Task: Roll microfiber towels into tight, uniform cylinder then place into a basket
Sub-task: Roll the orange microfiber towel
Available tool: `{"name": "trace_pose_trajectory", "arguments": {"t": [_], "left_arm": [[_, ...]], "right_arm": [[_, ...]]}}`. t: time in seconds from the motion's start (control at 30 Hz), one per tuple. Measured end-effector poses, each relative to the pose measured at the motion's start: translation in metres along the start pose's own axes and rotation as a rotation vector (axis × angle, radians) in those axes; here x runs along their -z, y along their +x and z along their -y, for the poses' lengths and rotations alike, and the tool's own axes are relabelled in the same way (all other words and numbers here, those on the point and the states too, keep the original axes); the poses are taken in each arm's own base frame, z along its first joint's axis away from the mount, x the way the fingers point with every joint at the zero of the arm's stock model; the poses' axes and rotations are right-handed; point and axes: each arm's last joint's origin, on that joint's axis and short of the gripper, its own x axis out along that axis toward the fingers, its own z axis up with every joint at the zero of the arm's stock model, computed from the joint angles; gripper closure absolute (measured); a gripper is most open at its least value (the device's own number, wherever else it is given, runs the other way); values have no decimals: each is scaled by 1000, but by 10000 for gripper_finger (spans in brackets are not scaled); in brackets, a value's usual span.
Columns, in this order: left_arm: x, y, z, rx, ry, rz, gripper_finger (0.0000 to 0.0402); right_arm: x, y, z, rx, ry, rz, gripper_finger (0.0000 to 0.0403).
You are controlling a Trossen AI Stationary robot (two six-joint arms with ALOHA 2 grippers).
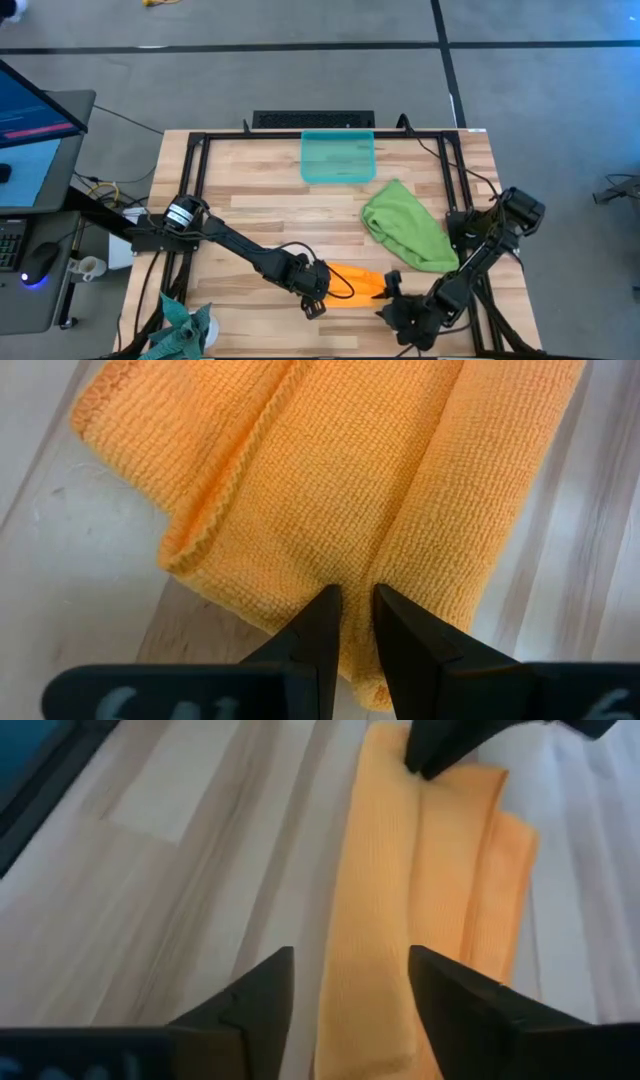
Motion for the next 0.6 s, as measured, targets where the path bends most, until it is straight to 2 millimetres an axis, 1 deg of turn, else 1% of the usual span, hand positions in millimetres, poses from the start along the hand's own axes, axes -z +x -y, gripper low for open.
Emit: {"name": "trace_pose_trajectory", "arguments": {"t": [0.07, 0.17, 0.33, 0.5, 0.6], "left_arm": [[0, 0, 0, 0, 0, 0, 341], [0, 0, 0, 0, 0, 0, 341], [0, 0, 0, 0, 0, 0, 341], [0, 0, 0, 0, 0, 0, 341], [0, 0, 0, 0, 0, -1, 341]], "right_arm": [[0, 1, 2, -11, 5, -10, 164], [1, 4, 5, 0, 11, -35, 163], [1, 7, 9, -47, 37, -73, 175], [2, 7, 9, -50, 33, -83, 187], [6, 15, 5, -52, 24, -105, 189]]}}
